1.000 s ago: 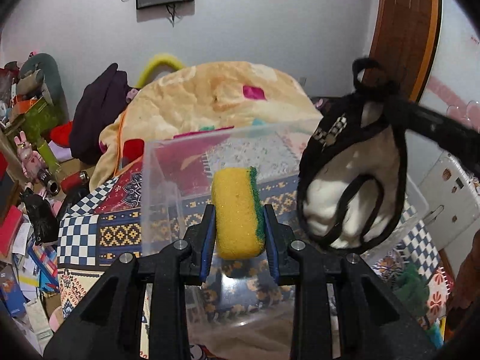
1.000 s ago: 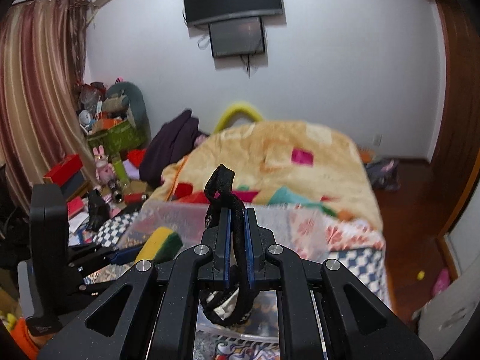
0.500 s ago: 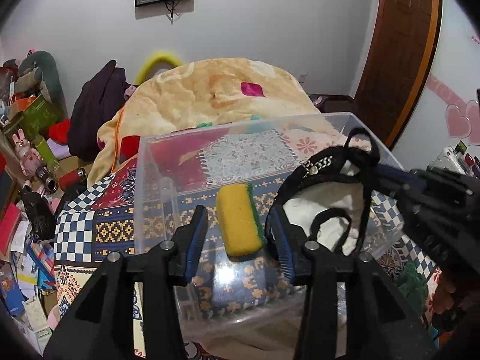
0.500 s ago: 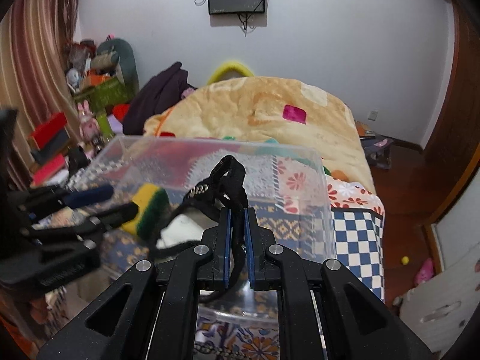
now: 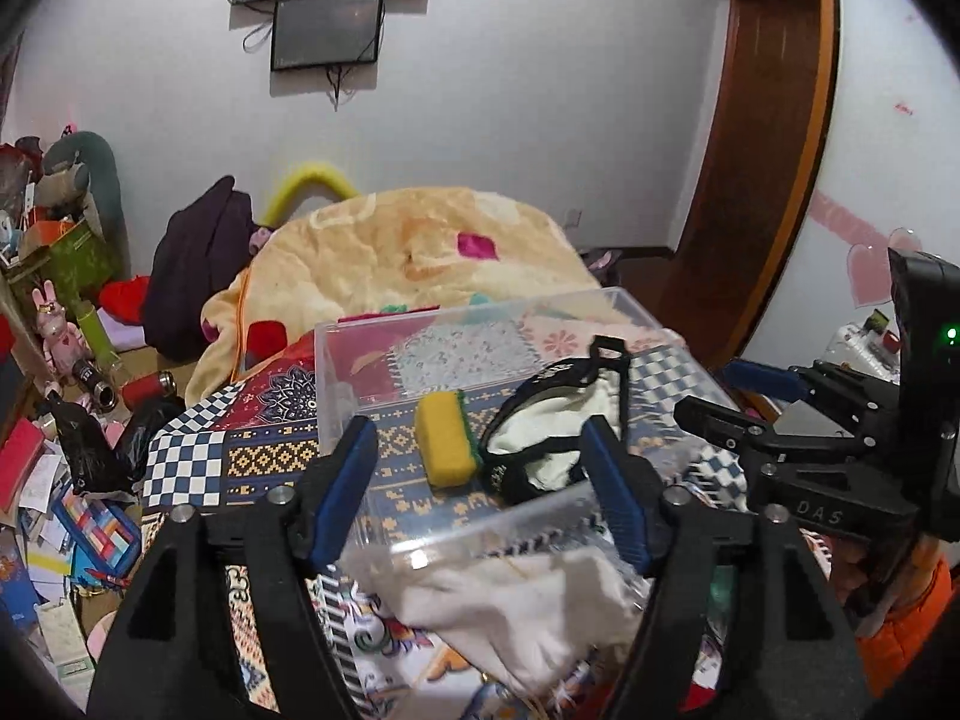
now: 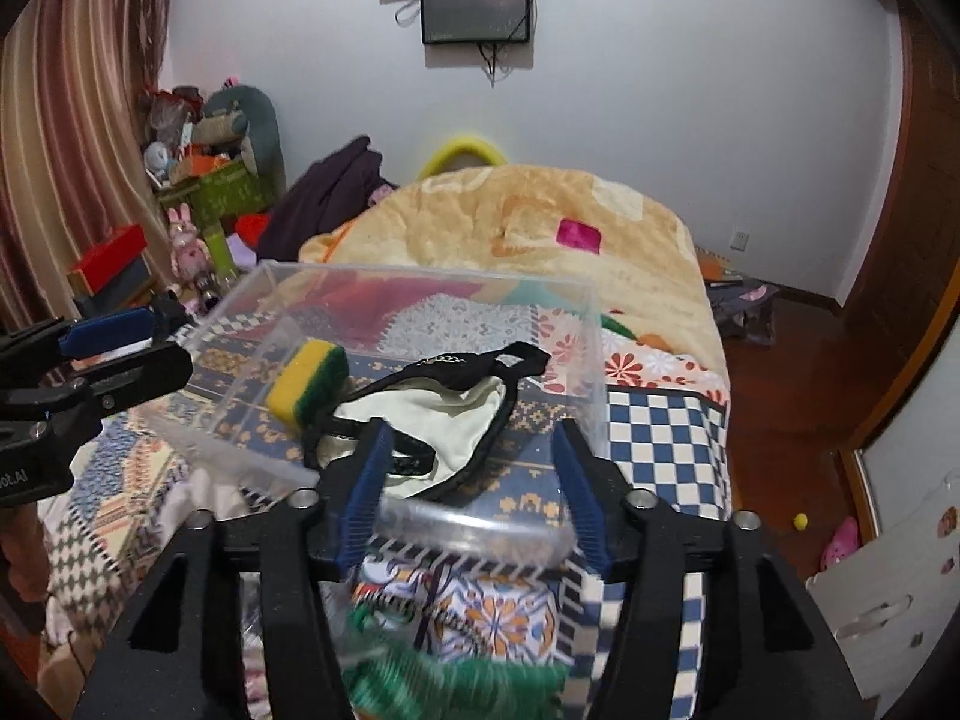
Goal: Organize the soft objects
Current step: 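Grasp the red pouch with the left tool while the right tool grasps the green knitted glove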
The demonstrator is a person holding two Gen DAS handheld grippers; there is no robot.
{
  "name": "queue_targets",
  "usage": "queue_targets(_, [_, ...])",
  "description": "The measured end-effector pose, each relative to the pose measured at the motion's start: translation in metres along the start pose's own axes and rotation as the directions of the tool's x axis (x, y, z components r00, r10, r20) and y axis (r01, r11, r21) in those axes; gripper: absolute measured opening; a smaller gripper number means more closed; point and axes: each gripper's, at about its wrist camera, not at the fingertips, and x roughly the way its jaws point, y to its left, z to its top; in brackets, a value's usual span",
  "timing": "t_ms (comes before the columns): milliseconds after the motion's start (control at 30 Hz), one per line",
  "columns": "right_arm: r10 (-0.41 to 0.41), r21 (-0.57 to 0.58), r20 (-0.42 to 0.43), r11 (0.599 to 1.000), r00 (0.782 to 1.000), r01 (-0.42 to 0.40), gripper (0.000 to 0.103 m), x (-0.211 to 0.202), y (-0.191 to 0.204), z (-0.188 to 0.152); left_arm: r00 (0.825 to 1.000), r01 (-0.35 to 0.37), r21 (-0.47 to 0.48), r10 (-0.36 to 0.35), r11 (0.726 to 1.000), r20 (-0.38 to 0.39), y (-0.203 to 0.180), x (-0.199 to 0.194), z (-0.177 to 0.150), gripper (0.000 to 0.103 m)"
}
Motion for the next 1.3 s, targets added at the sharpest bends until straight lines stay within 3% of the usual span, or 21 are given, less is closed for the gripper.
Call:
queue_targets(233, [-0.008, -0.018, 0.061, 1.0, 0.998, 0.009, 0.077, -0.036, 0.004, -0.022, 0.999, 0.026, 0.012, -0.026, 1.0, 0.039, -0.018, -0.035, -0.024, 0.089])
queue_targets(733, [-0.007, 0.027, -0.085, 1.0, 0.996, 0.009, 0.08, -0.024, -0.006, -0.096, 0.992, 0.069, -0.011, -0.069, 0.998, -0.108, -0.038, -0.028, -0.106, 0.088])
queue_targets(1000, [-0.002, 0.047, -0.136, 0.999, 0.991, 0.009, 0.079, -0.004, -0.005, -0.108, 0.981, 0.09, -0.059, -0.098, 0.994, -0.166, -0.031, -0.019, -0.131, 0.052])
queue_targets(1067, [0.009, 0.06, -0.143, 0.998, 0.99, -0.001, 0.065, -0.001, -0.003, -0.111, 0.976, 0.107, -0.066, -0.118, 0.992, -0.185, -0.031, -0.015, -0.135, 0.035])
queue_targets(1133, [0.02, 0.07, -0.151, 0.998, 0.988, -0.009, 0.057, 0.001, -0.003, -0.111, 0.973, 0.11, -0.073, -0.122, 0.991, -0.196, -0.03, -0.011, -0.137, 0.027])
queue_targets(1300, [0.017, 0.058, -0.135, 0.998, 0.991, -0.01, 0.042, -0.003, -0.002, -0.115, 0.974, 0.12, -0.084, -0.134, 0.989, -0.183, -0.029, -0.012, -0.139, 0.019])
